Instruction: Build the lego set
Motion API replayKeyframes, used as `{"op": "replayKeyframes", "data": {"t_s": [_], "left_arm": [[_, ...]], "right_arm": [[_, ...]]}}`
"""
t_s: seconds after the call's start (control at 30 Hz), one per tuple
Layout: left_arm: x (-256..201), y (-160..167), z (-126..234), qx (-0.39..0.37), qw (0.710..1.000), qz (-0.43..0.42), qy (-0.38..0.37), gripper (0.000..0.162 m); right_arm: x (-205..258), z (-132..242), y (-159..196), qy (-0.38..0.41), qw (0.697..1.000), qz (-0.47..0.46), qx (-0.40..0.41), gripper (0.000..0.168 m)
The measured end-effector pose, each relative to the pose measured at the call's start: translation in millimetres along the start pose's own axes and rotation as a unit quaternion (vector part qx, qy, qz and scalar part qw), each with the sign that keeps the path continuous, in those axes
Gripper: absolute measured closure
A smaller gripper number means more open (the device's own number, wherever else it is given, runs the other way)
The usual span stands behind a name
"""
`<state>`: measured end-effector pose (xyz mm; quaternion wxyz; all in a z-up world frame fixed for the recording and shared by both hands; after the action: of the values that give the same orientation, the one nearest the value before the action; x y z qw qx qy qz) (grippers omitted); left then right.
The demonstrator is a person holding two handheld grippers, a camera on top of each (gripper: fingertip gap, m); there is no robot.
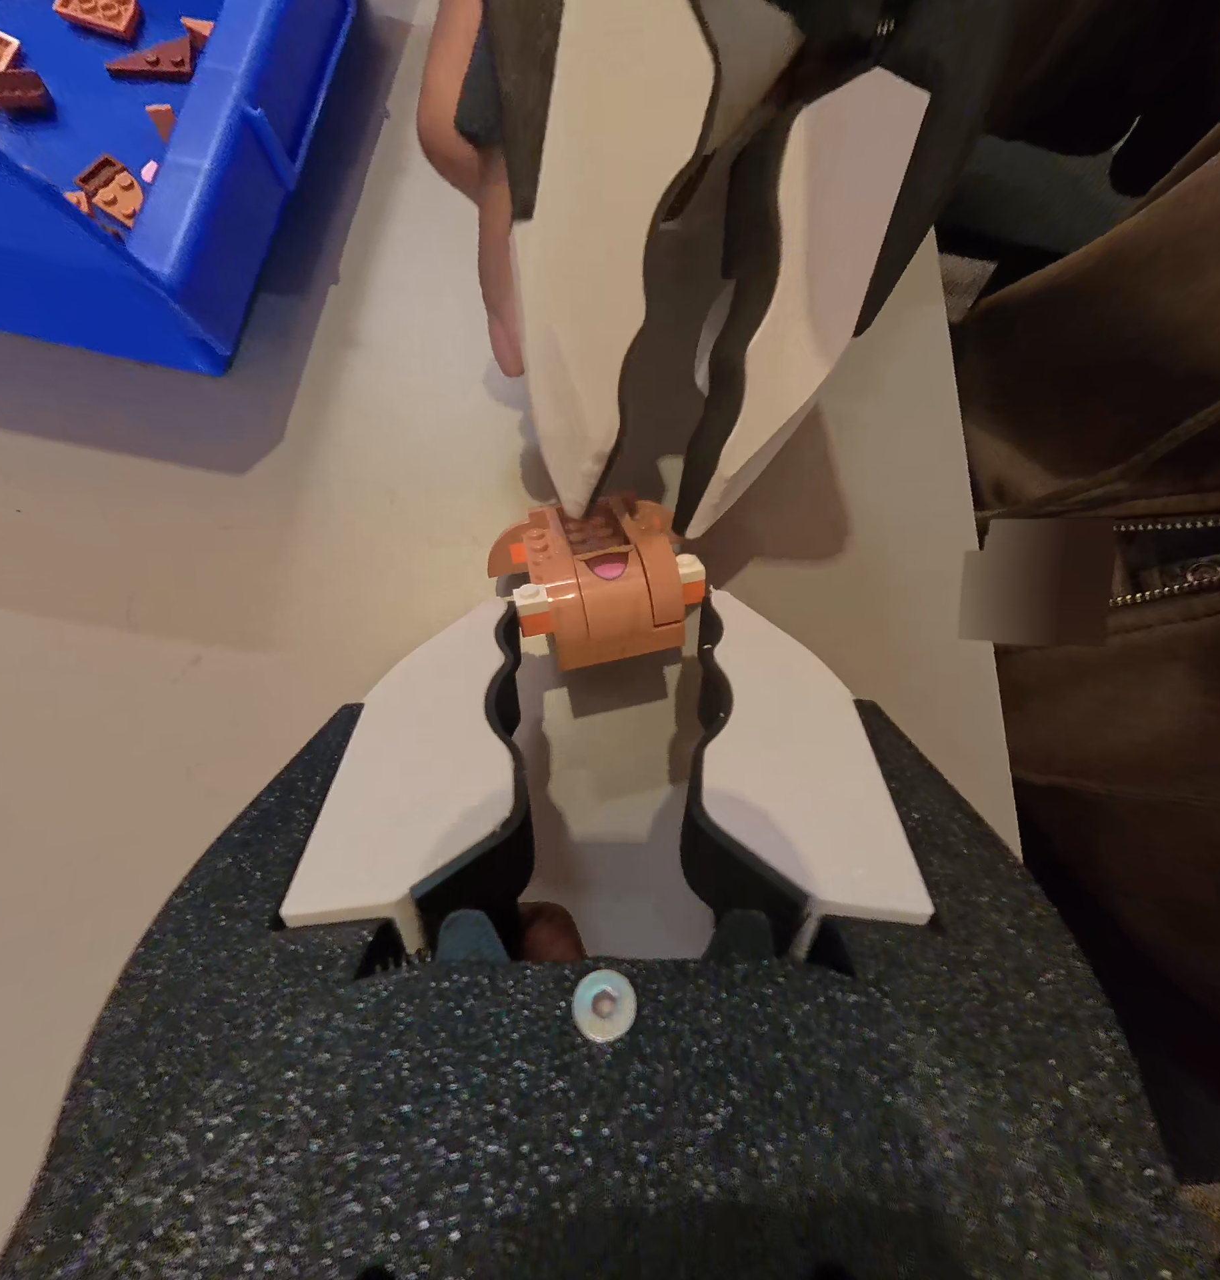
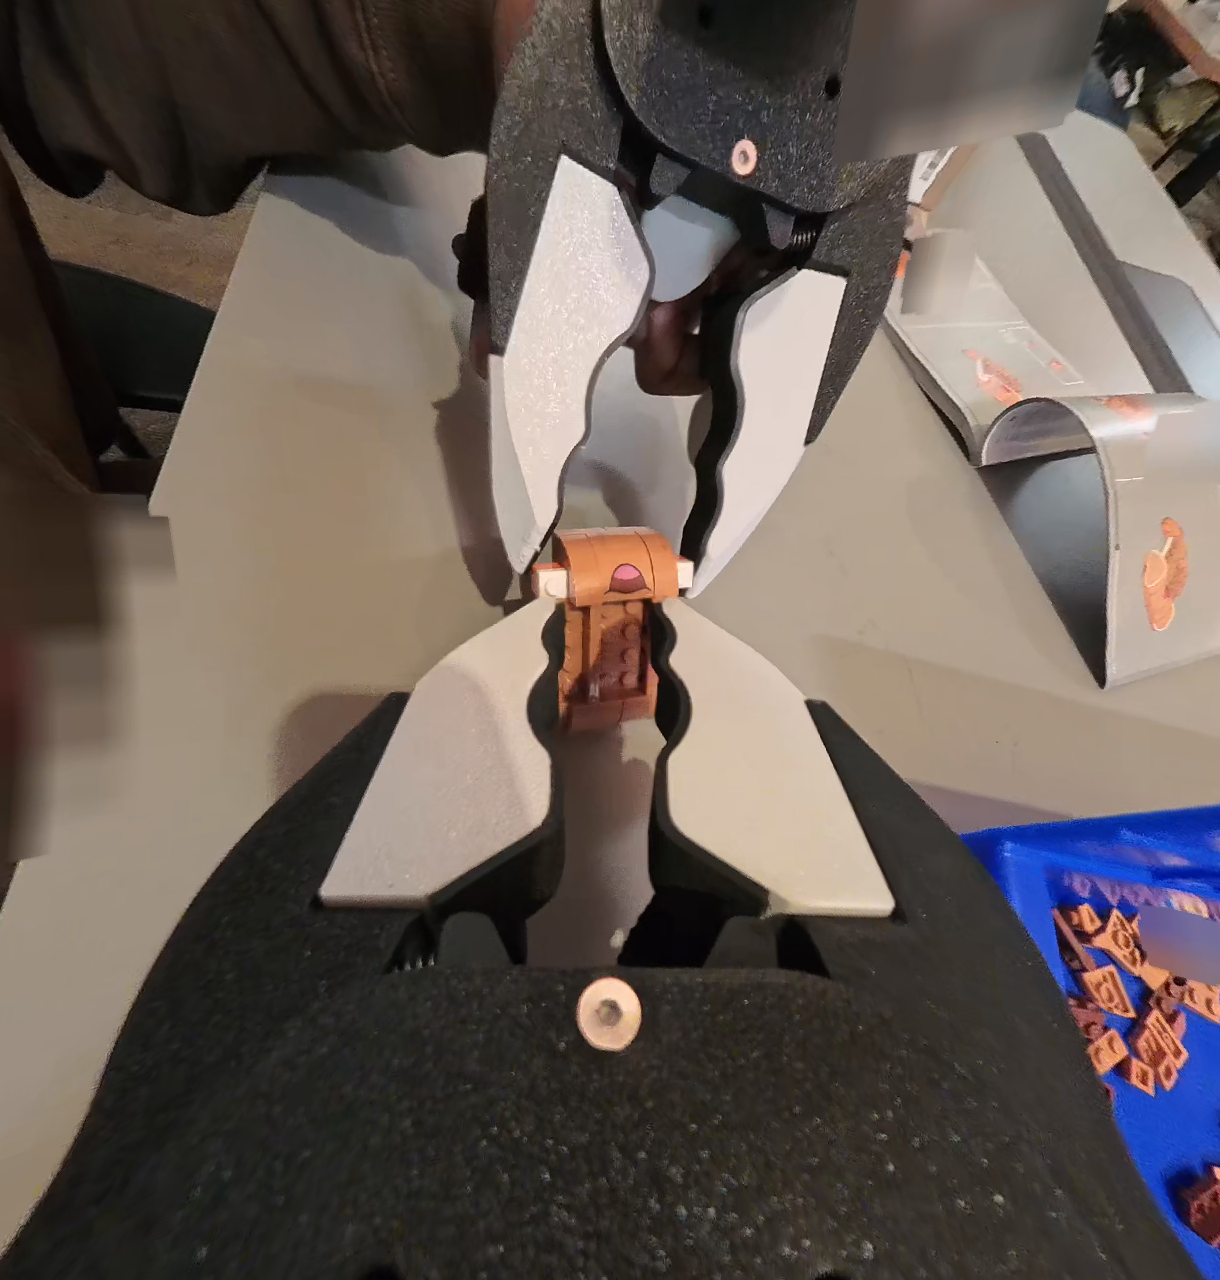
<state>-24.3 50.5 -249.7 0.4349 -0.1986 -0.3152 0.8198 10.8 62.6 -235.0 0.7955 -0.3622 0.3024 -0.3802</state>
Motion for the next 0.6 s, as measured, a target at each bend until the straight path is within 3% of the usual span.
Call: {"op": "replayKeyframes", "data": {"t_s": [0.37, 0.6], "left_arm": [[8, 8, 4, -0.081, 0.991, 0.107, 0.019, 0.112], [9, 7, 7, -0.108, 0.985, 0.131, 0.009, 0.113]], "right_arm": [[4, -11, 6, 0.119, 0.991, 0.056, -0.012, 0.131], [-2, -25, 14, 0.231, 0.956, 0.165, 0.071, 0.133]]}}
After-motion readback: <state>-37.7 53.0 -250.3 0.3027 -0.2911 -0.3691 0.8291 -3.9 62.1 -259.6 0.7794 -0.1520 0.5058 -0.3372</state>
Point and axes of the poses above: each gripper's, where its closed fingertips meet, z back along the fingers, y out of its underside, x = y × z across the jaws, the point moved 2 cm from there along z, back along the fingers, and after that the axes turned 5 degrees about -y, right-handed, at the moved point
